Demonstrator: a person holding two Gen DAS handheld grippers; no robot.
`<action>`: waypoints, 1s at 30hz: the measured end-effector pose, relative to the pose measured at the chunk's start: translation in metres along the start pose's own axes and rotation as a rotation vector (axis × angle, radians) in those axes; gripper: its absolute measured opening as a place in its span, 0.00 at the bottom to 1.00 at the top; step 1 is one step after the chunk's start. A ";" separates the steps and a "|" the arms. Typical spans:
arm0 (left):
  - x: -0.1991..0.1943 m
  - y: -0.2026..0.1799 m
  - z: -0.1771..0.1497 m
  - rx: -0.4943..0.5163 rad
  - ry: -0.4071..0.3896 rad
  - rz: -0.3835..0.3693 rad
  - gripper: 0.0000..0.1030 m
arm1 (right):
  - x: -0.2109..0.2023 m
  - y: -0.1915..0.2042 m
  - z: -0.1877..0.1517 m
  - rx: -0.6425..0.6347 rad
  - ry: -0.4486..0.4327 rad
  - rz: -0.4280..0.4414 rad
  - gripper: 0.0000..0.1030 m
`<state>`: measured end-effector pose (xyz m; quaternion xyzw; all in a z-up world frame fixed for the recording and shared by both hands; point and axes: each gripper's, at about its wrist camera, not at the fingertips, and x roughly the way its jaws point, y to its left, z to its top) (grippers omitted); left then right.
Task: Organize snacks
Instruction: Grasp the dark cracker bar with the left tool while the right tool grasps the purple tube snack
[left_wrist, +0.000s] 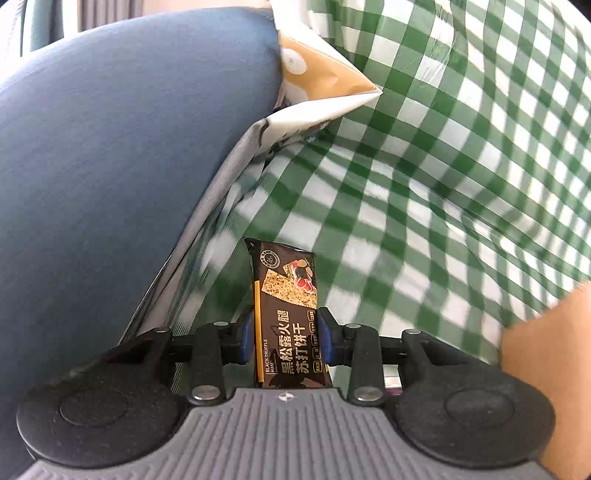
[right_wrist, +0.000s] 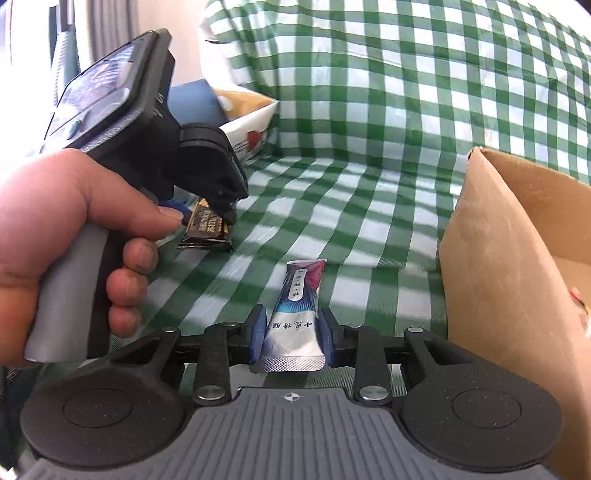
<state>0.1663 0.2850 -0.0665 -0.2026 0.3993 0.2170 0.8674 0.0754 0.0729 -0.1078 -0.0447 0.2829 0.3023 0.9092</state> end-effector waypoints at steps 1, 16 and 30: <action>-0.008 0.004 -0.006 -0.006 0.013 -0.018 0.37 | -0.008 0.003 -0.003 -0.009 0.006 0.007 0.31; -0.092 0.041 -0.097 -0.001 0.201 -0.153 0.37 | -0.086 0.010 -0.082 -0.019 0.039 0.038 0.09; -0.072 0.036 -0.104 0.076 0.299 -0.084 0.51 | -0.038 0.003 -0.059 0.017 -0.019 0.088 0.43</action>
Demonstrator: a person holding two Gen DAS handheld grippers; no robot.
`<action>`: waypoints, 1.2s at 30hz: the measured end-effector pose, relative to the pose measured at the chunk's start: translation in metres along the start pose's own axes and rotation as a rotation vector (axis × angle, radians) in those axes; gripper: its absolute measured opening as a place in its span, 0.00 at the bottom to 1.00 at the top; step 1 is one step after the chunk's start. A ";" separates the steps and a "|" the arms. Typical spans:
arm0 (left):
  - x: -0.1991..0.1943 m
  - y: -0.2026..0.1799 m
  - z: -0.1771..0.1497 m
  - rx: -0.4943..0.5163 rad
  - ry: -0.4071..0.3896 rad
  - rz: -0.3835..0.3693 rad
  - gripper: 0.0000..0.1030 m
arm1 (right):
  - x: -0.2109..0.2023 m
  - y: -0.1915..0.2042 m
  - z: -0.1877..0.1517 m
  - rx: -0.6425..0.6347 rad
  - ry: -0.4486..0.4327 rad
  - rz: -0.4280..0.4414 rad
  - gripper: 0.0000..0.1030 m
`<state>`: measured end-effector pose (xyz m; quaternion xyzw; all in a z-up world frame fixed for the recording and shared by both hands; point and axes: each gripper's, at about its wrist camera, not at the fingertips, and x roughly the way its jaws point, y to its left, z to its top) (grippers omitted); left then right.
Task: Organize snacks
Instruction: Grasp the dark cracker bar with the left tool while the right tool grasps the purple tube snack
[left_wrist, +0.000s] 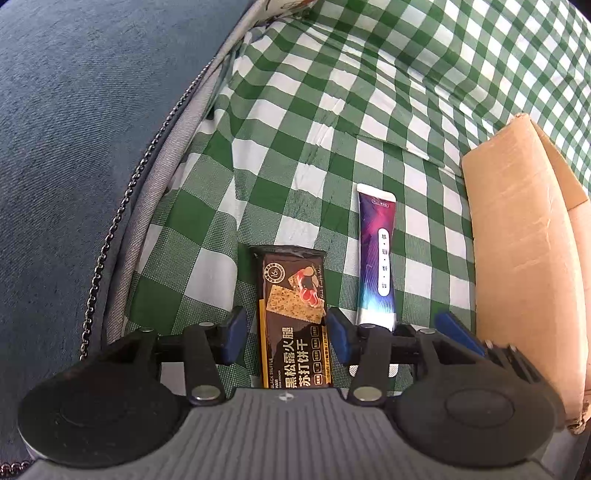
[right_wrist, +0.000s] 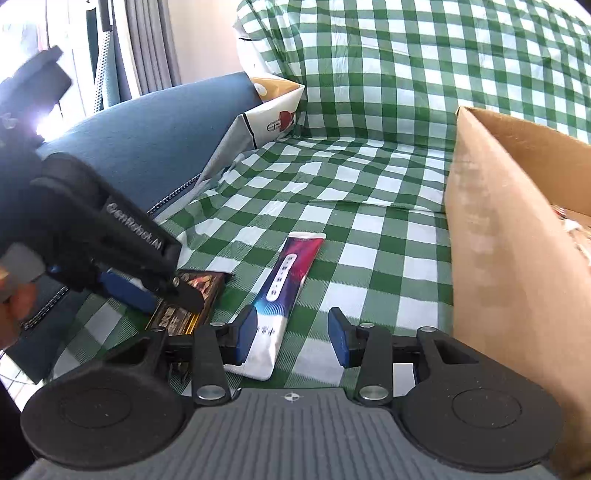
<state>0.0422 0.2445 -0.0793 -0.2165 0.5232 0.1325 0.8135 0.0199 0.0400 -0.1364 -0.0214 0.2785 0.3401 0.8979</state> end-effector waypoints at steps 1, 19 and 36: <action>0.001 -0.001 0.000 0.005 0.002 0.004 0.51 | 0.005 0.000 0.001 0.003 0.005 0.008 0.43; 0.008 -0.008 0.003 0.032 0.013 0.011 0.54 | 0.013 0.005 -0.002 -0.076 0.039 -0.043 0.01; 0.004 -0.003 0.001 0.020 0.009 0.013 0.55 | 0.033 0.005 -0.001 -0.107 0.052 -0.011 0.29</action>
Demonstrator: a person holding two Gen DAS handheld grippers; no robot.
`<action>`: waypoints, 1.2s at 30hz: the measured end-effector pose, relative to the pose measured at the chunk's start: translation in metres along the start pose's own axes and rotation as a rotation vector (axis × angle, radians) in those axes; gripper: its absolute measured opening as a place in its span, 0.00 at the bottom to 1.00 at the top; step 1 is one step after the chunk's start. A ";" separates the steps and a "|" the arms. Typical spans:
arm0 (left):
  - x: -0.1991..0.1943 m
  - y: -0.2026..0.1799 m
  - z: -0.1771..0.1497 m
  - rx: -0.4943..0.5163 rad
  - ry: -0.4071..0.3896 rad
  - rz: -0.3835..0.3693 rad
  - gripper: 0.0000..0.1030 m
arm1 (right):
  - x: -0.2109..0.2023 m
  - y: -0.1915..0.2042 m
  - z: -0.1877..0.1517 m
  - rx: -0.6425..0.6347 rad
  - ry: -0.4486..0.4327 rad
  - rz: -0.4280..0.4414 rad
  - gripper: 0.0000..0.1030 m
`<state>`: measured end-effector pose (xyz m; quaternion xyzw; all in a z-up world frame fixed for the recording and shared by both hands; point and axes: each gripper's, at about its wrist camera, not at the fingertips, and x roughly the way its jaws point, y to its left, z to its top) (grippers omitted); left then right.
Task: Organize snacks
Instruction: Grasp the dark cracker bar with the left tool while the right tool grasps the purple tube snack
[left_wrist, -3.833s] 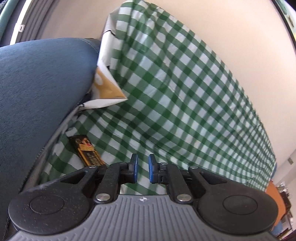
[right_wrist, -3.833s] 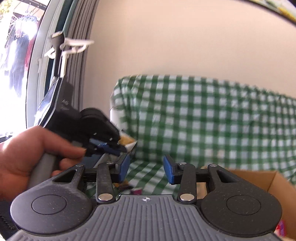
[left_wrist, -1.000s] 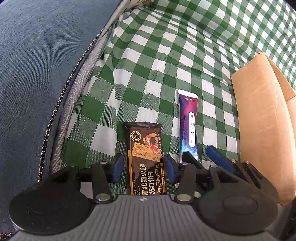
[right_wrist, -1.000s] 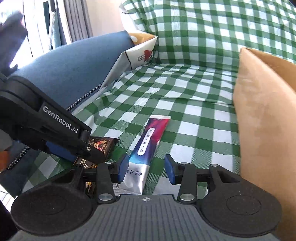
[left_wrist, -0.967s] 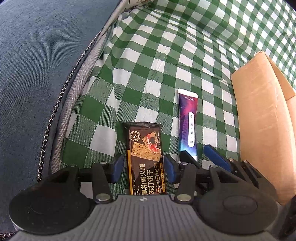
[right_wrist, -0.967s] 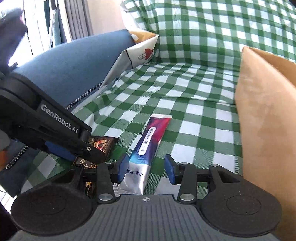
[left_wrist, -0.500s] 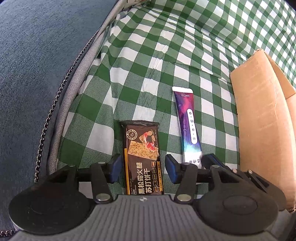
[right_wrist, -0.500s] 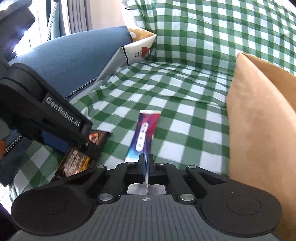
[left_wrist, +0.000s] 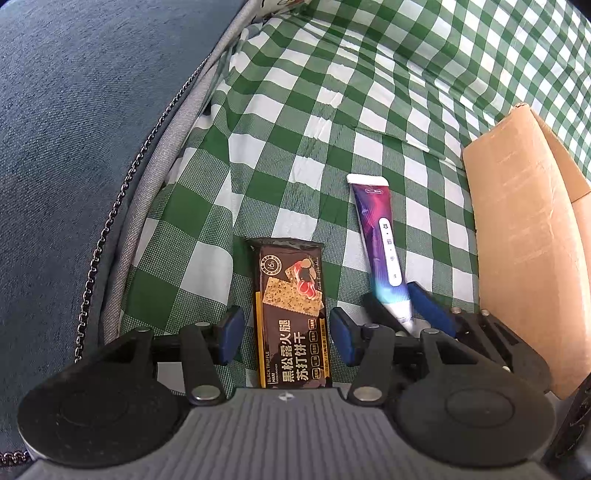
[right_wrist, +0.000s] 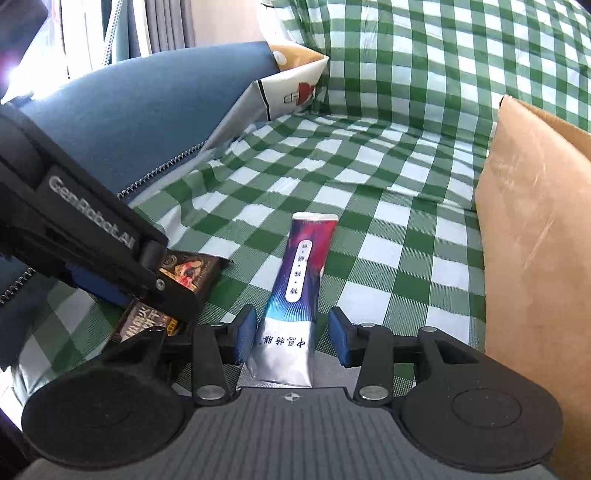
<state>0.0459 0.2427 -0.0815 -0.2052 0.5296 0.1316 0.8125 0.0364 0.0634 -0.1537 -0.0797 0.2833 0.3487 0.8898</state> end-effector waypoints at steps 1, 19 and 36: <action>0.000 0.000 0.000 0.003 0.000 0.002 0.55 | -0.002 0.000 0.001 -0.006 0.000 0.002 0.28; 0.004 -0.031 -0.024 0.144 -0.015 0.082 0.55 | -0.087 0.016 -0.035 -0.001 0.130 -0.039 0.24; 0.008 -0.037 -0.027 0.194 -0.037 0.121 0.54 | -0.067 0.013 -0.042 0.008 0.105 -0.051 0.39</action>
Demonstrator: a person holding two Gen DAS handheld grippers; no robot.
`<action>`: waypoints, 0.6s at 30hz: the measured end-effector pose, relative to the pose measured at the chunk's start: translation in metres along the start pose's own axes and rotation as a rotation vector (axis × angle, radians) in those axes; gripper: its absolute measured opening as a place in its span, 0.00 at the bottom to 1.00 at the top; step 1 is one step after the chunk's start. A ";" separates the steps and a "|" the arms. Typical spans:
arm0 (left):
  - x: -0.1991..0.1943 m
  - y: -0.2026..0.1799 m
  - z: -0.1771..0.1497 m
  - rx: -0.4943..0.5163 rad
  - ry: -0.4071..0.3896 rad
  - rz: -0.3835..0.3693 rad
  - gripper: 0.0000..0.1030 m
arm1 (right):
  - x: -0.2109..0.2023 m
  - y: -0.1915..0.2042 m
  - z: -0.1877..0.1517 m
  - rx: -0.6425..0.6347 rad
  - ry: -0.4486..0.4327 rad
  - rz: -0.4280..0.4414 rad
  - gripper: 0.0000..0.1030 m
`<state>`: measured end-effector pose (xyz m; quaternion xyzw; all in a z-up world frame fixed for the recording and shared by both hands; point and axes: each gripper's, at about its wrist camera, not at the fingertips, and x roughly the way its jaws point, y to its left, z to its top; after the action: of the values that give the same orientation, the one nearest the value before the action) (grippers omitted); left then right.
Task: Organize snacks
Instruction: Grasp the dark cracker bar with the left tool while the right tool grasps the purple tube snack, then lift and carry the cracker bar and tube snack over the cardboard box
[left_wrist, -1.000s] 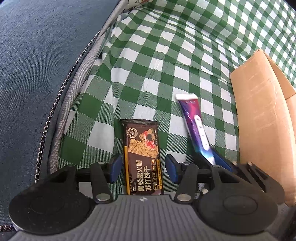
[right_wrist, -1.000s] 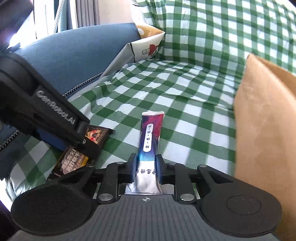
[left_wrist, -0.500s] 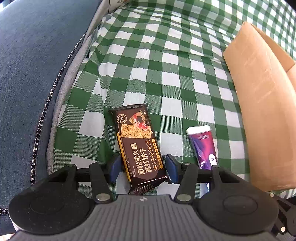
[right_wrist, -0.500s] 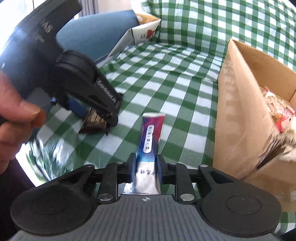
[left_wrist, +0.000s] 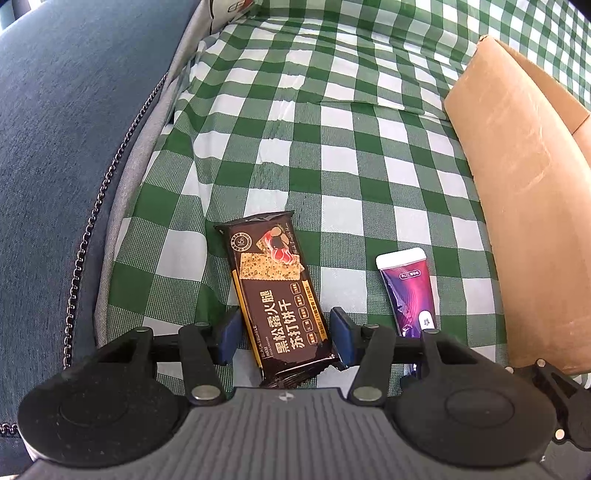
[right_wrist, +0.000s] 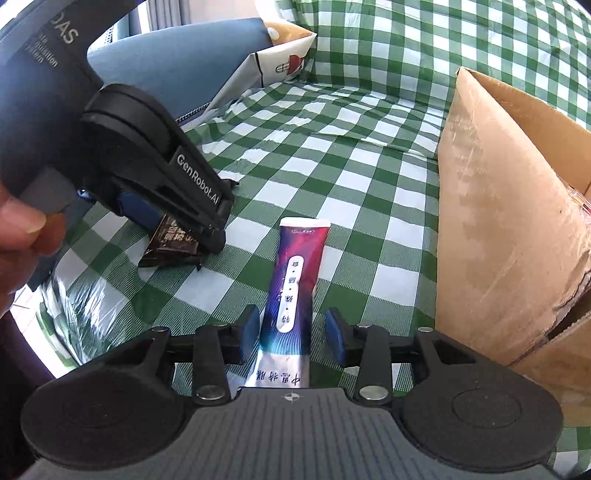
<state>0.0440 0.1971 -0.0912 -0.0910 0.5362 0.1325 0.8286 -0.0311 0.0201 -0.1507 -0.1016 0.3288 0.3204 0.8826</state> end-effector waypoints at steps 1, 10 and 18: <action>0.000 -0.001 0.000 0.005 -0.002 0.002 0.52 | 0.000 0.000 0.000 -0.005 -0.003 -0.002 0.36; -0.010 0.000 -0.002 0.001 -0.054 -0.008 0.41 | -0.013 0.000 0.000 -0.041 -0.045 -0.025 0.21; -0.037 0.007 -0.010 -0.074 -0.160 -0.077 0.39 | -0.051 -0.001 0.002 -0.047 -0.139 -0.041 0.20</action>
<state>0.0182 0.1965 -0.0616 -0.1311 0.4593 0.1272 0.8693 -0.0590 -0.0052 -0.1163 -0.1064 0.2570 0.3163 0.9070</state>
